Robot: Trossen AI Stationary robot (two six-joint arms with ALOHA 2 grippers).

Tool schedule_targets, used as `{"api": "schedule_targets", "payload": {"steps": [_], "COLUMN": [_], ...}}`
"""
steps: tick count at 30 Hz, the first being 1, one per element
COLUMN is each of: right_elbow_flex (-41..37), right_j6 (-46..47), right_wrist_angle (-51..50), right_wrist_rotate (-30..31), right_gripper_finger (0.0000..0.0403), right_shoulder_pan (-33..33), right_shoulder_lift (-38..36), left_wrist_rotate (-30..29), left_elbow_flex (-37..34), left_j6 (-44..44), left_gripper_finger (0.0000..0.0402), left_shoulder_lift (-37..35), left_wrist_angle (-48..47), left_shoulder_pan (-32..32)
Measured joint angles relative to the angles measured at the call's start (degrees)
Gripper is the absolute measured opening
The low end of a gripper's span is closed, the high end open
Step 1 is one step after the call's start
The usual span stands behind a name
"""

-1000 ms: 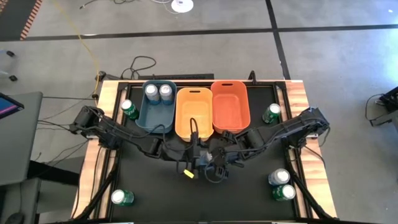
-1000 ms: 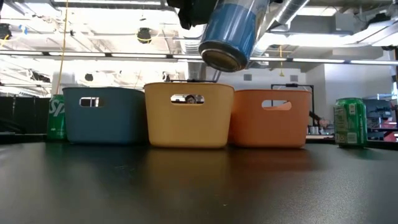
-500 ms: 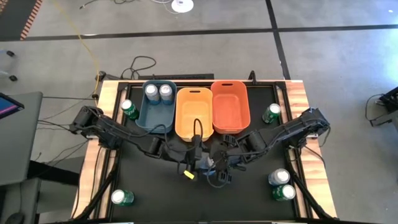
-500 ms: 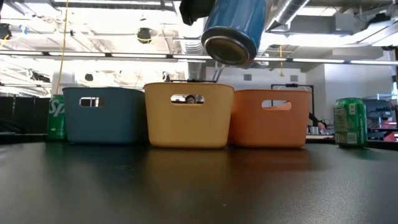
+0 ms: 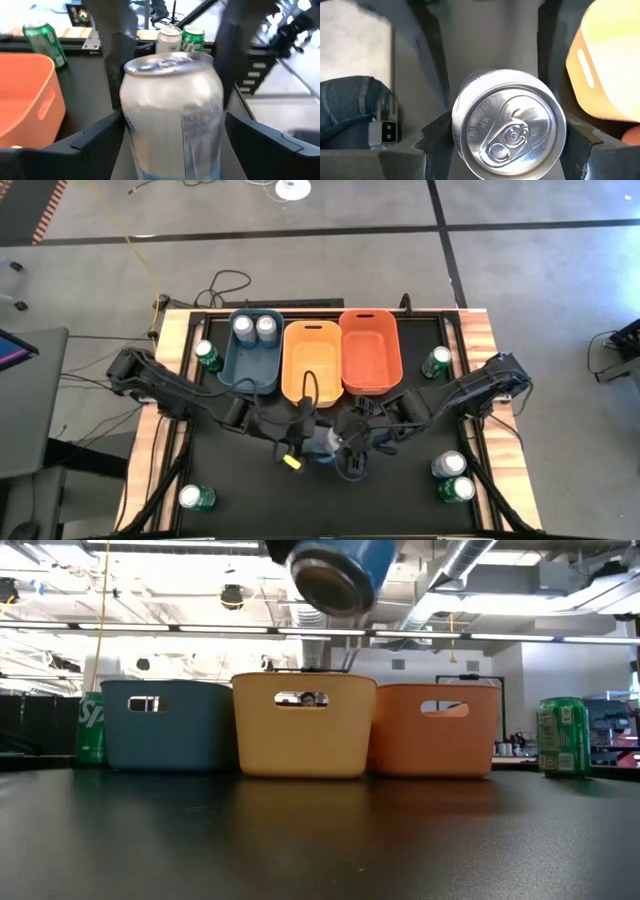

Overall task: Sort soda cans
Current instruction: Put the blue/white soda can into the blue bin

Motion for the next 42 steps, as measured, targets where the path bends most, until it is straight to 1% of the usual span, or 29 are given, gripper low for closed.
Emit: {"api": "schedule_targets", "payload": {"steps": [2, 5, 11, 16, 19, 23, 27, 28, 34, 38, 42], "right_elbow_flex": [0.06, 0.62, 0.92, 0.93, 0.92, 0.93, 0.92, 0.94, 1.25, 1.22, 1.15], "right_j6": [-0.24, -1.24, -2.07, -2.64, -2.72, -4.10, -5.67, -5.77, -8.38, -9.08, -8.97], "right_wrist_angle": [0.01, -1.55, -1.49, -1.14, -1.59, -0.65, -0.09, 0.43, 5.11, 5.56, 3.18], "right_wrist_rotate": [-0.04, 0.28, -0.47, -0.46, -0.97, -1.65, -2.63, -2.72, -1.84, -2.16, -2.91], "right_gripper_finger": [0.0275, 0.0276, 0.0276, 0.0276, 0.0276, 0.0276, 0.0276, 0.0276, 0.0276, 0.0276, 0.0276], "right_shoulder_pan": [0.00, 0.16, -0.94, -1.69, -2.15, -2.80, -3.52, -3.68, -3.99, -4.05, -4.74], "right_shoulder_lift": [0.00, 0.00, 0.04, 0.07, -0.27, -0.41, -0.44, -0.66, -2.13, -2.56, -2.58], "left_wrist_rotate": [-0.63, -3.77, -4.62, -8.21, -8.52, -8.76, -8.14, -8.01, -12.68, -12.41, -12.46], "left_elbow_flex": [0.00, 0.00, 0.02, -0.65, -1.51, -1.66, -1.70, -1.70, -1.73, -1.73, -1.09], "left_j6": [0.41, -0.24, -1.60, -1.92, -3.60, -4.36, -9.86, -10.12, -2.85, -2.22, -1.38], "left_gripper_finger": [0.0334, 0.0334, 0.0334, 0.0335, 0.0335, 0.0335, 0.0335, 0.0335, 0.0335, 0.0335, 0.0335], "left_shoulder_lift": [-1.39, -1.68, -1.13, -1.13, -0.25, 0.38, 0.86, 0.80, 0.91, 0.91, 0.91], "left_wrist_angle": [-1.79, -3.47, -3.00, -2.30, 0.07, 0.42, 1.79, 1.93, 2.74, 3.09, 3.33], "left_shoulder_pan": [-0.66, -1.03, -0.99, -0.72, -0.13, 0.54, 0.86, 0.91, 0.88, 1.85, 2.01]}}
